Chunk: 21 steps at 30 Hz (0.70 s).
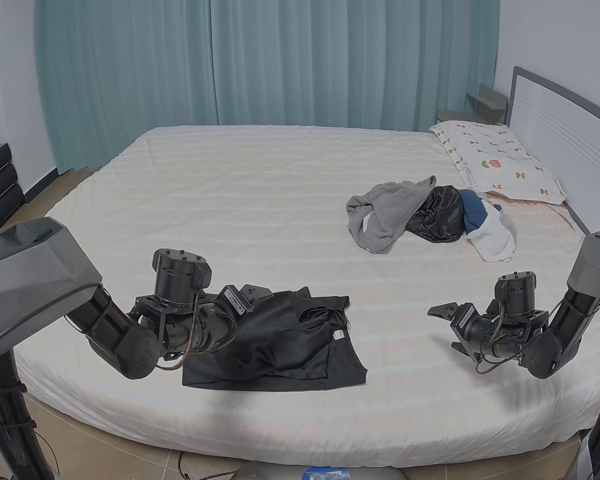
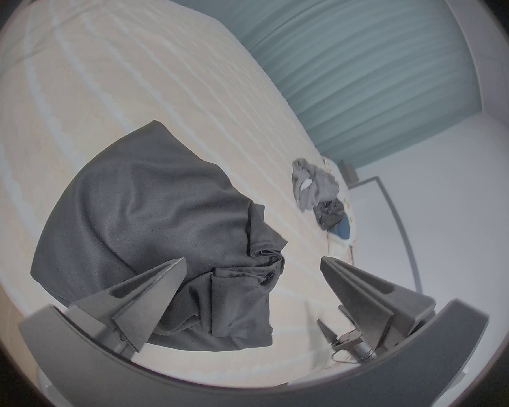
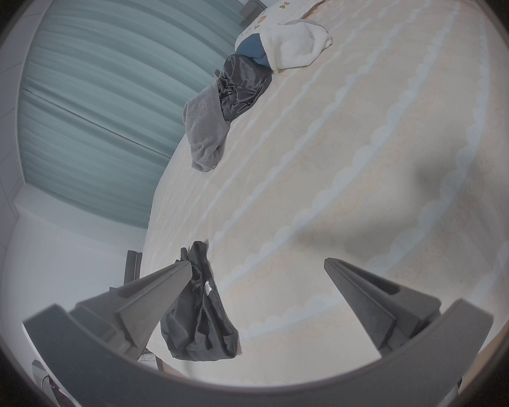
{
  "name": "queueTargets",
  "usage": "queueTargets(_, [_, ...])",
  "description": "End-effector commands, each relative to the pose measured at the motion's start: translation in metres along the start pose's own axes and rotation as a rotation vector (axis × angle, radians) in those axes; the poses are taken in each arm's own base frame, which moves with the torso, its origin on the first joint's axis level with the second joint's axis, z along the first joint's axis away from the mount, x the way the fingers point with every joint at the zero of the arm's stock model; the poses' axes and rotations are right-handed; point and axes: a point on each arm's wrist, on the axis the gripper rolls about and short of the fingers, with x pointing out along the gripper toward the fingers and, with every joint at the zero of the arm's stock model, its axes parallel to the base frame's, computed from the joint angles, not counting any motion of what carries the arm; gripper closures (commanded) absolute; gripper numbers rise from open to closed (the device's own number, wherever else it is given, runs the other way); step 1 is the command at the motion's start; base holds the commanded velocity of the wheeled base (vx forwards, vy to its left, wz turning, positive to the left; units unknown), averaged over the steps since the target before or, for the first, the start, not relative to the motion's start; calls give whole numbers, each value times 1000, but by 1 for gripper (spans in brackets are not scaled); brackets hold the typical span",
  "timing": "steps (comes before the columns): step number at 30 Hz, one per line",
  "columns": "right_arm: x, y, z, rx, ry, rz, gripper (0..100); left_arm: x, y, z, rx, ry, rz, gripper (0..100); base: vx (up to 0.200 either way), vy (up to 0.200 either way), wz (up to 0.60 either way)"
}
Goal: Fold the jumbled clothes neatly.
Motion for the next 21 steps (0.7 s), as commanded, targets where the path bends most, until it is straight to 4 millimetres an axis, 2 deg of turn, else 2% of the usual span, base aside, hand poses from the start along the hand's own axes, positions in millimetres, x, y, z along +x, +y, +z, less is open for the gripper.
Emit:
queueTargets(1, [-2,15,-10,-43,17,32,0,0,29,3,-93,-15,38,0,0,0,0])
queueTargets(4, [1,18,-16,-75,22,31,0,-1,31,9,-127,-35,32,0,0,0,0])
queueTargets(6, [6,28,-22,-131,19,36,0,-4,30,15,-177,-51,19,0,0,0,0])
queueTargets(12, [14,54,-40,-215,64,17,0,-12,31,26,-198,-80,14,0,0,200,0])
queueTargets(21, [22,77,-65,-320,116,6,0,-18,41,20,-211,-66,55,0,0,200,0])
